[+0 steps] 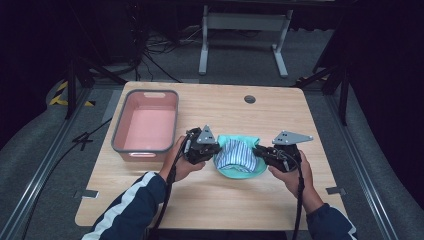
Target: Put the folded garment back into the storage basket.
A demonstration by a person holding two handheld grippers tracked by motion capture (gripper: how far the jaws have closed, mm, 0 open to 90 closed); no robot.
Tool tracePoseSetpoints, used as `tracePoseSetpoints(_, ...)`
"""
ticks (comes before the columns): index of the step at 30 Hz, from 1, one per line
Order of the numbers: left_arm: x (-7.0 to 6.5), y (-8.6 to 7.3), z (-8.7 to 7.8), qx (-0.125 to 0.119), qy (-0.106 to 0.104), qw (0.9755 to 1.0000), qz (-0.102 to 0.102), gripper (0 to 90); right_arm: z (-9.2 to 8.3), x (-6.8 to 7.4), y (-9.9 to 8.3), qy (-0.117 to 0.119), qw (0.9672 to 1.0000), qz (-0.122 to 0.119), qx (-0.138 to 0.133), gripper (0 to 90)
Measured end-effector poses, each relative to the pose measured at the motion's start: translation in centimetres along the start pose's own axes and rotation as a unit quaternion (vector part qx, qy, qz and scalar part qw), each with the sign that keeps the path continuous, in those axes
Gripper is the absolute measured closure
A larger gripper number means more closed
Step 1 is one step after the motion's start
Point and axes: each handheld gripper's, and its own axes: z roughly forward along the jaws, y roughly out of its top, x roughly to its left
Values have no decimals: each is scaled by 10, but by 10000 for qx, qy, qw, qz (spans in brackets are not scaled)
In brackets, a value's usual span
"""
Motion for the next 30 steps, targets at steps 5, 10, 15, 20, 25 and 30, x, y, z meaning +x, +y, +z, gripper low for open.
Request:
tracePoseSetpoints(5, 8, 3, -18, -154, 162, 9997, -42, 854, 0, 5, 19, -11, 9999, -133, -79, 830)
tracePoseSetpoints(10, 16, 3, -34, -277, 338, 9990, -111, 855, 3, 9, 42, 61, 9996, -258, -138, 829)
tracePoseSetpoints(15, 29, -1, -59, -430, 584, 9970, -280, 854, 13, 16, 61, 161, 9991, -349, -168, 829)
tracePoseSetpoints(20, 37, -5, -74, -501, 733, 9954, -352, 854, 24, 25, 78, 235, 9984, -465, -200, 829)
tracePoseSetpoints(25, 43, -12, -87, -513, 876, 9940, -417, 854, 33, 32, 89, 313, 9978, -537, -222, 829)
tracePoseSetpoints(30, 51, -23, -99, -514, 1084, 9911, -570, 854, 46, 40, 101, 411, 9970, -601, -262, 828)
